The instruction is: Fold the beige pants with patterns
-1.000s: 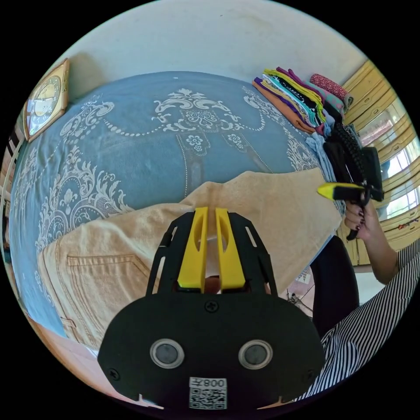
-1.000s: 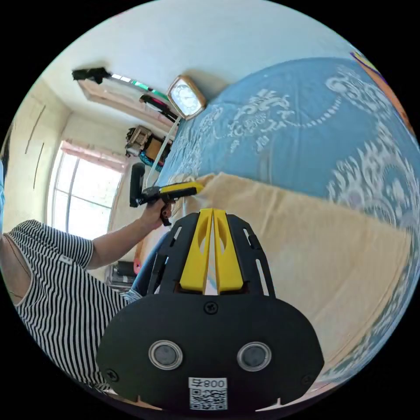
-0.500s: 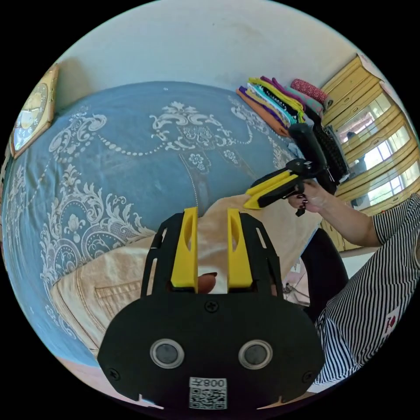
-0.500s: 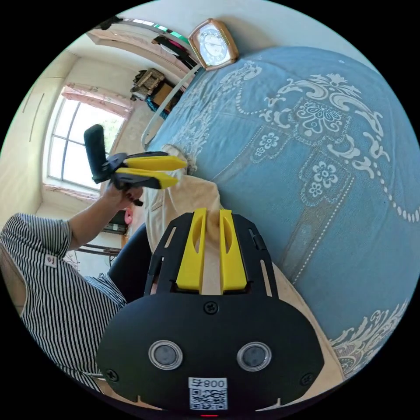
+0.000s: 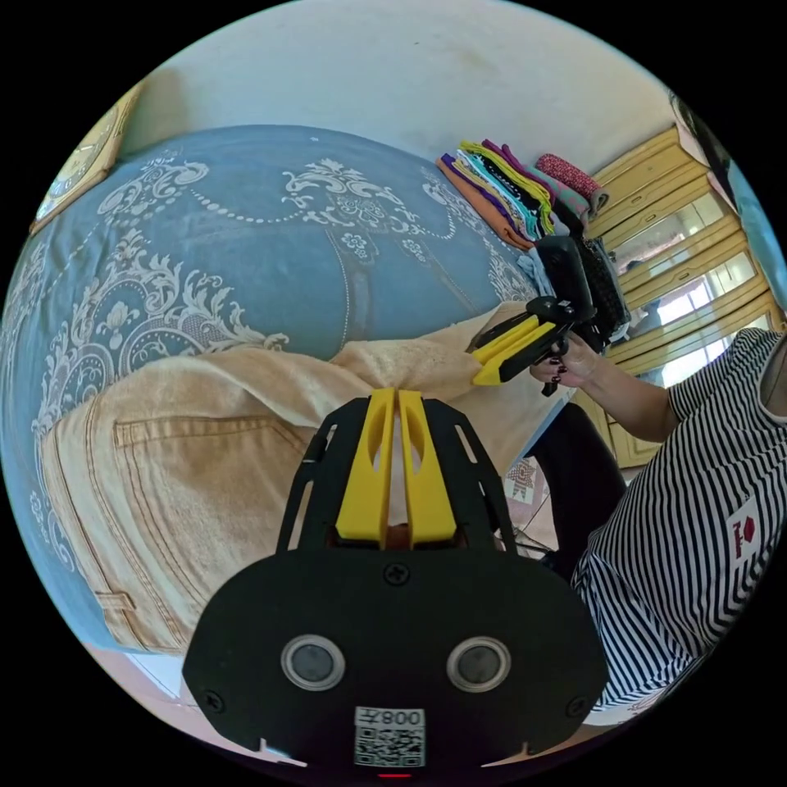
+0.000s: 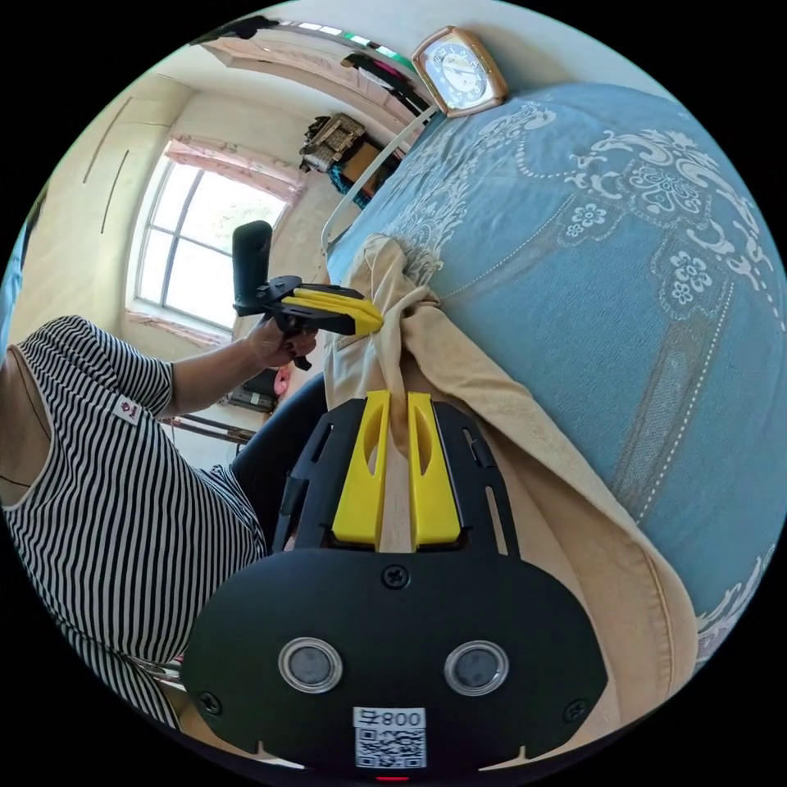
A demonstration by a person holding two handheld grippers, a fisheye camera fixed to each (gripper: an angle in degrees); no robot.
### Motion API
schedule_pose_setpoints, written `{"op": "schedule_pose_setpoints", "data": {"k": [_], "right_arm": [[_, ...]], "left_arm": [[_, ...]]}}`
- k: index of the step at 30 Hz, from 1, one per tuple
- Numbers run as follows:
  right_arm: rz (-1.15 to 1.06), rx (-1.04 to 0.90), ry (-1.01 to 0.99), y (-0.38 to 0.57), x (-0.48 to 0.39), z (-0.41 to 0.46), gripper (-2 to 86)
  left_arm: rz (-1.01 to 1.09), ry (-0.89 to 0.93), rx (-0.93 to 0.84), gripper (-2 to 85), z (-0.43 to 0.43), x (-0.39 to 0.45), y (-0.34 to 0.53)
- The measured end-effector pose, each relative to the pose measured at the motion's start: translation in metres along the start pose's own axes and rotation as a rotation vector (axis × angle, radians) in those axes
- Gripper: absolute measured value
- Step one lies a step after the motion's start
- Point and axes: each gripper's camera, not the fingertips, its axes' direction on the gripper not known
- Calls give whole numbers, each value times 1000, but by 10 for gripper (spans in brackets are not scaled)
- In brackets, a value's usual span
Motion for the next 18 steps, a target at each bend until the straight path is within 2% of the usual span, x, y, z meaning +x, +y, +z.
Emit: {"op": "schedule_pose_setpoints", "data": {"k": [5,8,11,18], "right_arm": [[-24,96,-46,-24,15,-5,29],[-63,123,43,-52,20,-3,31],[-89,64,155,-90,25,16,41],[-33,-130,158,-156,58,67,60]], "left_arm": [[-12,-18,5,6,-19,1,15],[-45,10,37,6,-31,-4,23],[-56,26,51,5,-43,-6,27],[-72,47,88,5,-64,-7,36]]}}
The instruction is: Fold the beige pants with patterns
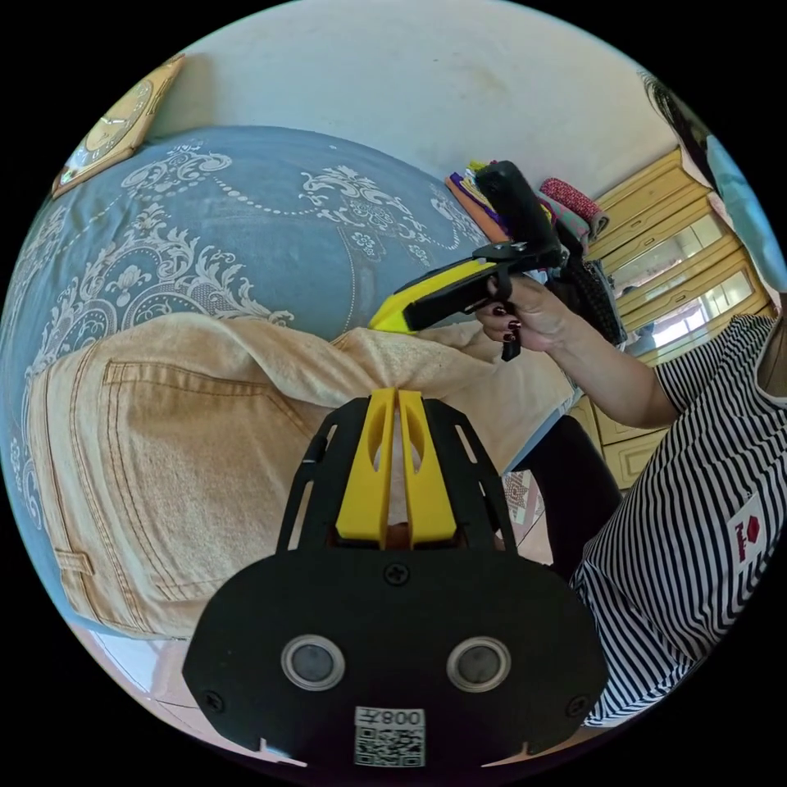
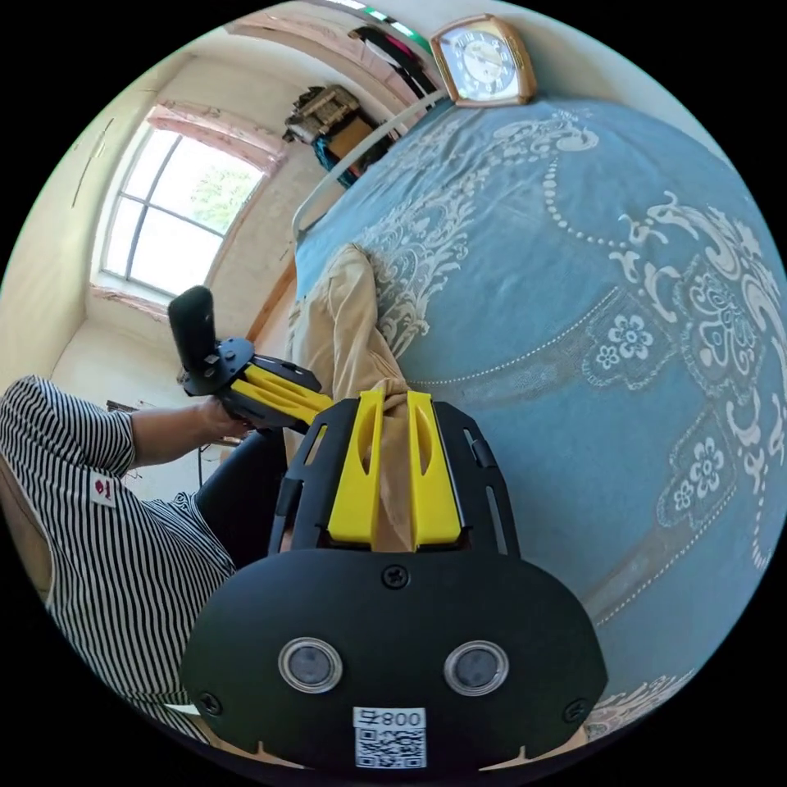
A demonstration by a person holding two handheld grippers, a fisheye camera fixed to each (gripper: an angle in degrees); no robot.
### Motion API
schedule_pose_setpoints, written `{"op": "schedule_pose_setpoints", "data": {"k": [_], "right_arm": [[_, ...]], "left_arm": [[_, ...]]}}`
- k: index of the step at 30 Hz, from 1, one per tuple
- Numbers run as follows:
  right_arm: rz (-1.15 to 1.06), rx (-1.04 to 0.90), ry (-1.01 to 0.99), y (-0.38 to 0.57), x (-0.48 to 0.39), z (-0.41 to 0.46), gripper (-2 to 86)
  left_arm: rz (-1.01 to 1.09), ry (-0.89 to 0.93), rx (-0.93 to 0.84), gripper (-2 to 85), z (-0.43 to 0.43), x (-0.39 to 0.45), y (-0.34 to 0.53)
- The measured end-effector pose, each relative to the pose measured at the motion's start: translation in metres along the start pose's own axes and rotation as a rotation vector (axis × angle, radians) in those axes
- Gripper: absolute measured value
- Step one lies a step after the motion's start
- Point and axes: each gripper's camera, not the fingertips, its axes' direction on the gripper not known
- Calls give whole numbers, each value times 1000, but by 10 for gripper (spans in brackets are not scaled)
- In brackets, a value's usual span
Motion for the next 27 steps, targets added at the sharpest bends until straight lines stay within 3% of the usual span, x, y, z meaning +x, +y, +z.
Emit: {"op": "schedule_pose_setpoints", "data": {"k": [14,19,27], "right_arm": [[59,-64,-133,-45,33,27,39],[-32,-8,-99,-52,19,6,14],[-160,-5,152,-88,1,-17,4]], "left_arm": [[-10,24,60,5,-23,11,5],[18,24,140,5,-36,25,-4],[65,-79,178,7,-15,34,-49]]}}
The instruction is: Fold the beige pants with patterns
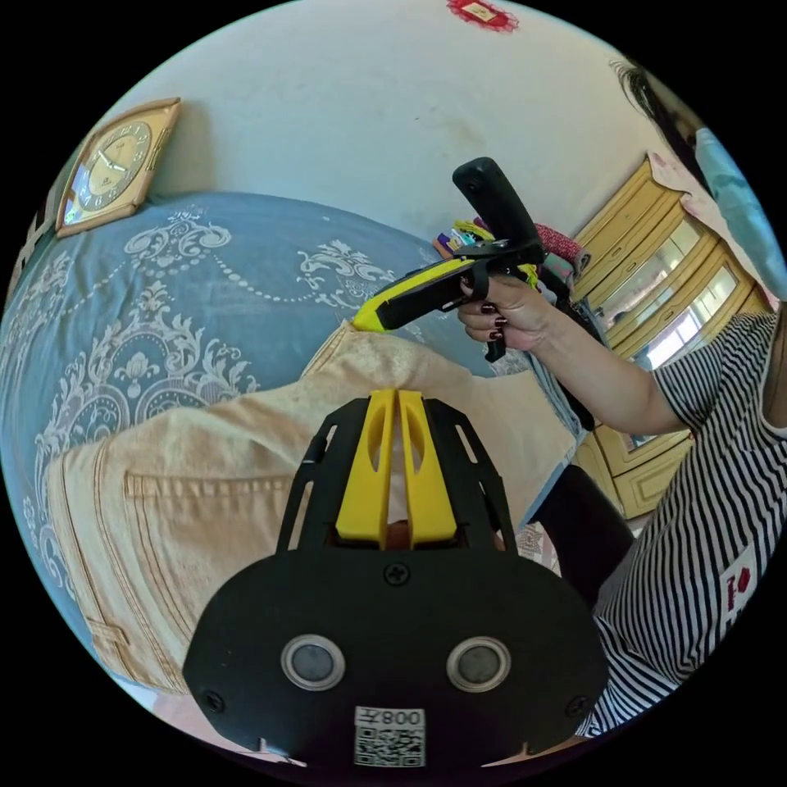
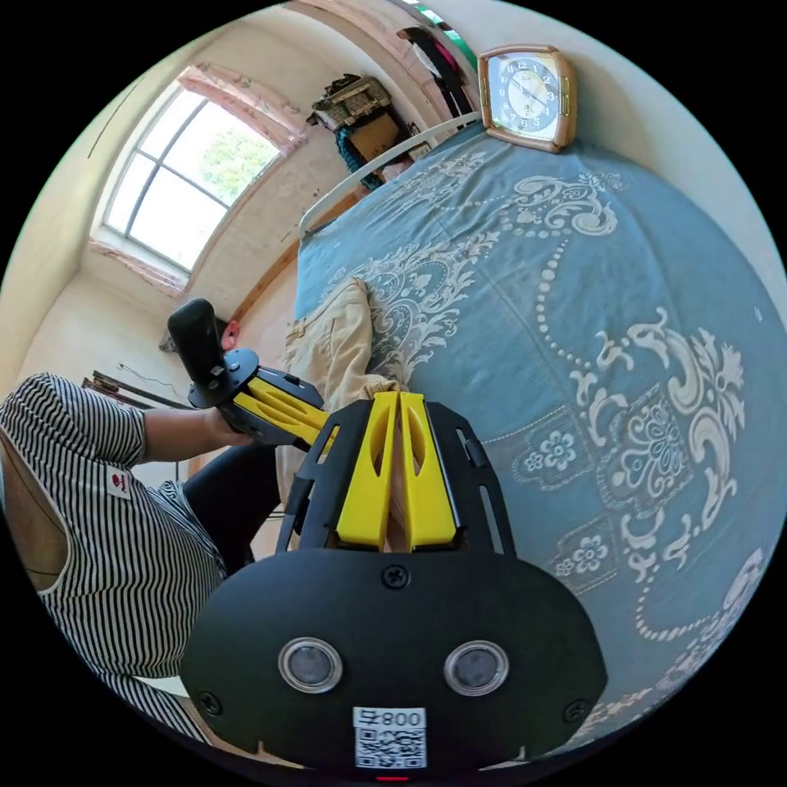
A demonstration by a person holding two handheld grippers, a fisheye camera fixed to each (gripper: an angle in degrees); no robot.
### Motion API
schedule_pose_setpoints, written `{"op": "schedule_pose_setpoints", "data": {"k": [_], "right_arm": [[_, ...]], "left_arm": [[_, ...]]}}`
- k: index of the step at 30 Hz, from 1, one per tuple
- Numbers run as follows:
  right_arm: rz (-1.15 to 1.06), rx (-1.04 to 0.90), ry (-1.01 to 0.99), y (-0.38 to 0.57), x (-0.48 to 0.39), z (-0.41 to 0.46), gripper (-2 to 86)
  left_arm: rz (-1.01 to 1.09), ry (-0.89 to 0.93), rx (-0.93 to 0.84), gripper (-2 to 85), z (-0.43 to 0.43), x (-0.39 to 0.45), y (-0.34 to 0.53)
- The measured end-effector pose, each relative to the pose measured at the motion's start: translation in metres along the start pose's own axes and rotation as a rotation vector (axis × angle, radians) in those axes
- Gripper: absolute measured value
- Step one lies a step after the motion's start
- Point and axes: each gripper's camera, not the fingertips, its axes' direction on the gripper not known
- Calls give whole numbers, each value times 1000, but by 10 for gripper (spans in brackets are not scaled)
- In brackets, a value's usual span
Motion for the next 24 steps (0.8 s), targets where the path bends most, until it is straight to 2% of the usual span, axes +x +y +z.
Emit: {"op": "schedule_pose_setpoints", "data": {"k": [6,10,14,18,22,24], "right_arm": [[25,-105,69,-8,11,31,3],[55,-79,61,0,12,33,3],[147,66,79,19,17,4,2],[134,150,55,53,-9,-22,1],[133,120,64,82,-42,-8,1],[154,56,153,92,-54,10,1]], "left_arm": [[-25,-97,-192,7,52,2,-17],[-8,-129,-187,7,59,16,-20],[-44,-93,-153,7,57,22,-24],[-43,-93,-70,4,48,35,-34],[-49,-202,-145,2,70,40,-46],[-32,-226,-194,2,85,41,-47]]}}
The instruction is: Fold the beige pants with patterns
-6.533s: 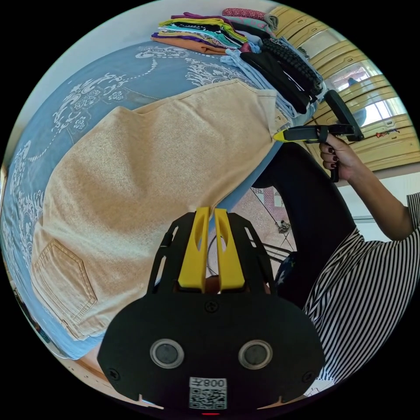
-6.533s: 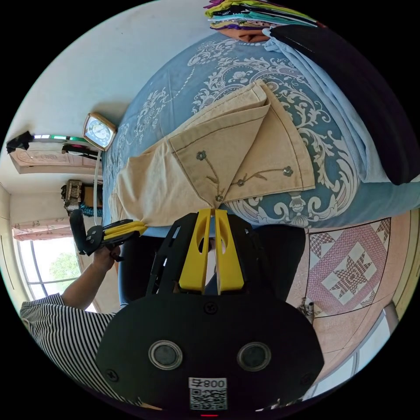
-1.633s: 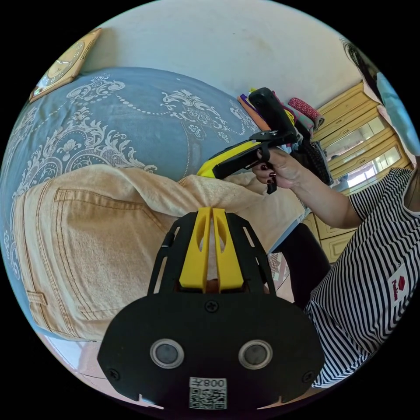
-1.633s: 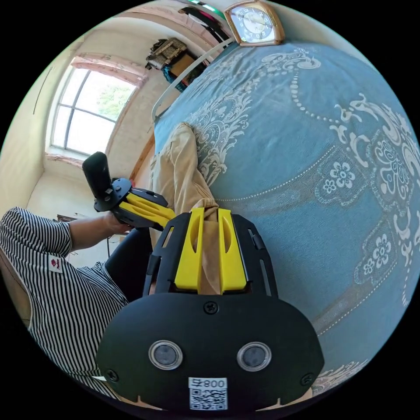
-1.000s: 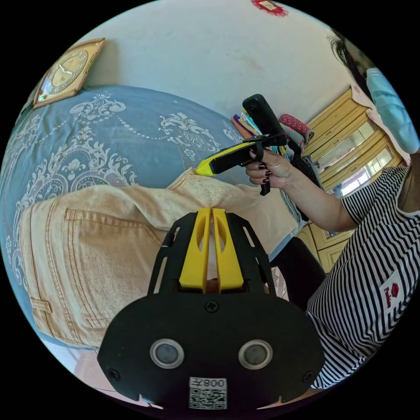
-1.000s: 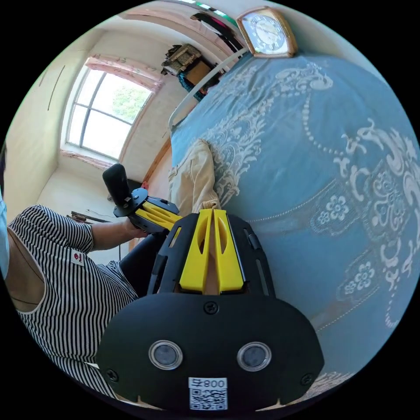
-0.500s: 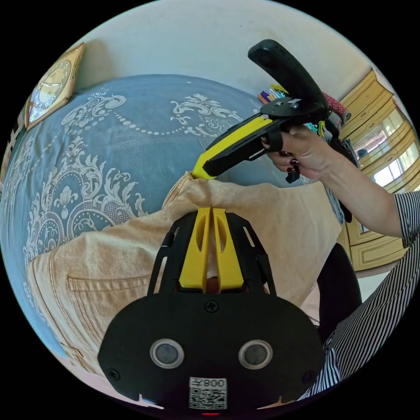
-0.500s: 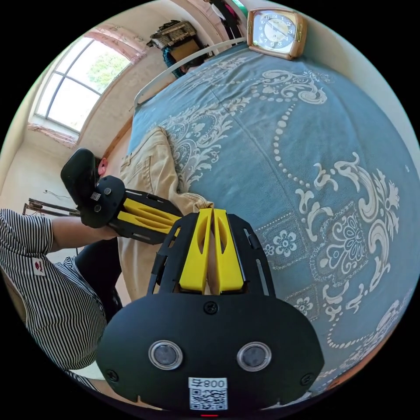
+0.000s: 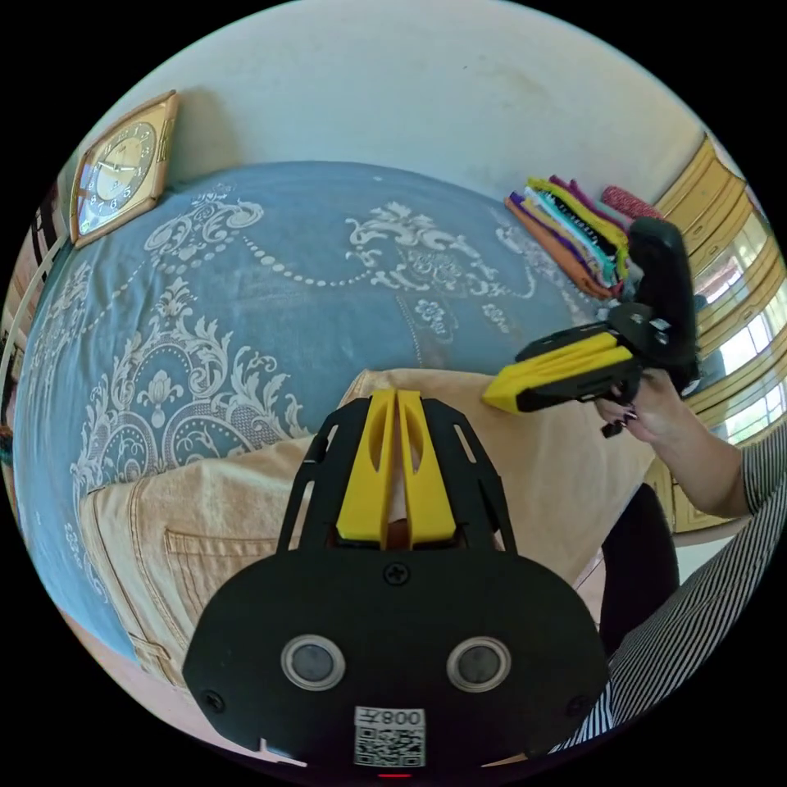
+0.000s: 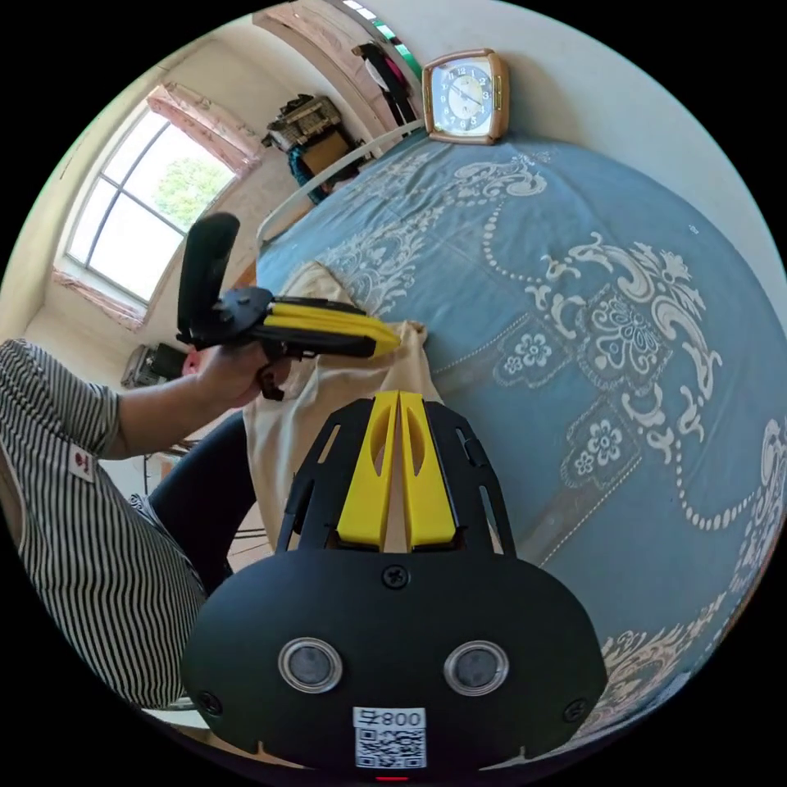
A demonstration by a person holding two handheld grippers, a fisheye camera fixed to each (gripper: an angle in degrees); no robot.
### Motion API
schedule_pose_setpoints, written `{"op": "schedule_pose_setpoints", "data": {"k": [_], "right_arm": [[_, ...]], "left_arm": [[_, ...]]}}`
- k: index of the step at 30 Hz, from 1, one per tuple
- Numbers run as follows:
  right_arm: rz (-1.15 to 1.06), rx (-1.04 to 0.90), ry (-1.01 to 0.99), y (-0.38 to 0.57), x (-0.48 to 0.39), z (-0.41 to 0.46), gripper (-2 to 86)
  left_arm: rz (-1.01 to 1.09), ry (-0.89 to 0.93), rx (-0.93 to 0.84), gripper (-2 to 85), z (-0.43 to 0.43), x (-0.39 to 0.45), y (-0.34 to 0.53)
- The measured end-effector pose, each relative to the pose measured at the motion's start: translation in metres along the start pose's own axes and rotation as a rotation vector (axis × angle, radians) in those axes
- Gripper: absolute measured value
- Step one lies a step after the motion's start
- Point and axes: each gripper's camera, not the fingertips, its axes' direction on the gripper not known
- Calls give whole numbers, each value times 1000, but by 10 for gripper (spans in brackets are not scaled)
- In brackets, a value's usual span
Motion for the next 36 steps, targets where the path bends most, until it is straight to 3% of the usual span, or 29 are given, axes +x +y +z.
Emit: {"op": "schedule_pose_setpoints", "data": {"k": [2,8,12,16,29,36], "right_arm": [[-3,-46,82,6,-6,13,1],[95,21,5,23,-7,3,1],[98,62,95,41,-27,-22,1],[151,42,145,63,-32,-29,2],[207,0,346,112,-65,-42,3],[245,10,318,129,-67,-55,2]], "left_arm": [[-4,3,2,2,2,4,-3],[-10,-32,7,1,-3,23,-8],[60,18,99,1,-21,52,-9],[85,-6,-9,2,2,64,-14],[160,17,-36,2,-14,97,-20],[173,66,-30,2,-49,106,-22]]}}
